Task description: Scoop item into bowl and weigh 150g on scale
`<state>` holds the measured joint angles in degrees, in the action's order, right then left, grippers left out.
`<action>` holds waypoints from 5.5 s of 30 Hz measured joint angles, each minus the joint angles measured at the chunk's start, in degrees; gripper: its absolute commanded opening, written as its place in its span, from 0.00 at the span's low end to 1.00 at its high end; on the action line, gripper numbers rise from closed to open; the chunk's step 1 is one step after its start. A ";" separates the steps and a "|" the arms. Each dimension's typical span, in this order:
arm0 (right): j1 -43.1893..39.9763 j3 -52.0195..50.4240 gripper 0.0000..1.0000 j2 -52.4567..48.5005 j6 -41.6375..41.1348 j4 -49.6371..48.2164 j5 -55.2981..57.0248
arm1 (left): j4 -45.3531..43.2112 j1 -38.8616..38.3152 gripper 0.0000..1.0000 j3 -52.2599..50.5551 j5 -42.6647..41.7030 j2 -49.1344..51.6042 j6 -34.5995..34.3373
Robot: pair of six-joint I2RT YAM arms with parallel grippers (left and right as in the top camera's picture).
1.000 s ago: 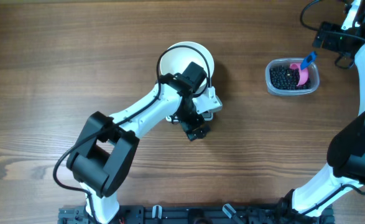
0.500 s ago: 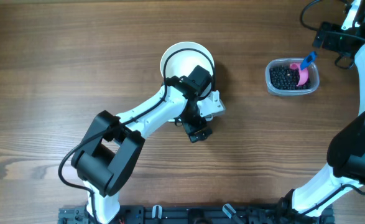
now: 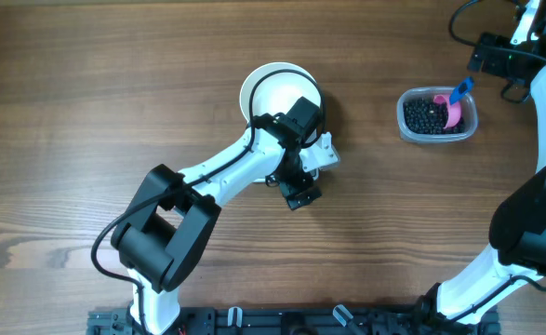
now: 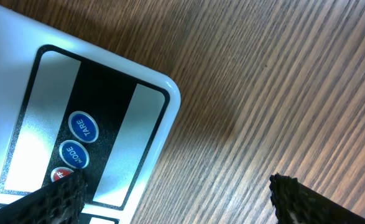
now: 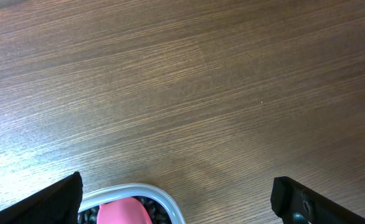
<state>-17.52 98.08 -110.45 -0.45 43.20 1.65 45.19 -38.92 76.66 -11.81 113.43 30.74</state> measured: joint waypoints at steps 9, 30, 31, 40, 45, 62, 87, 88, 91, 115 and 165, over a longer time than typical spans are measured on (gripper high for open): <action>0.00 0.00 1.00 0.00 0.00 0.00 0.00 | 1.07 0.00 1.00 0.83 0.00 0.26 -0.52; 0.00 0.02 1.00 0.00 0.00 0.00 0.00 | 2.58 3.23 1.00 8.39 -9.05 -15.91 -9.05; 0.00 0.00 1.00 0.00 0.00 0.00 0.00 | 0.74 4.07 1.00 8.48 -8.41 -15.91 -11.17; 0.00 0.00 1.00 0.00 0.00 0.00 0.00 | -9.60 13.88 1.00 8.50 11.63 -15.93 -36.70; 0.00 0.00 1.00 0.00 0.00 0.00 0.00 | -8.13 17.55 1.00 8.76 14.12 -11.61 -41.72; 0.00 0.00 1.00 0.00 0.00 0.00 0.13 | -4.02 17.44 0.59 8.79 10.23 -4.52 -43.52; 0.00 0.00 1.00 0.00 0.00 -0.02 0.13 | -4.15 14.32 0.35 8.81 14.58 -0.39 -44.46; 0.00 0.00 1.00 0.00 0.00 -0.02 0.13 | -4.81 14.32 0.35 8.81 14.84 -0.39 -44.85; 0.00 0.00 1.00 0.00 0.00 -0.02 0.13 | -6.45 14.34 0.35 8.81 15.28 -0.39 -45.27; 0.00 0.00 1.00 0.00 0.00 0.00 0.13 | -12.31 16.81 0.34 8.81 17.99 -0.39 -47.43; 0.00 0.00 1.00 0.00 0.00 0.00 0.13 | -20.63 16.81 0.55 8.81 18.01 0.96 -47.56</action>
<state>-17.52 98.08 -110.45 -0.45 43.20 1.78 24.56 -22.11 85.47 6.20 114.39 -16.82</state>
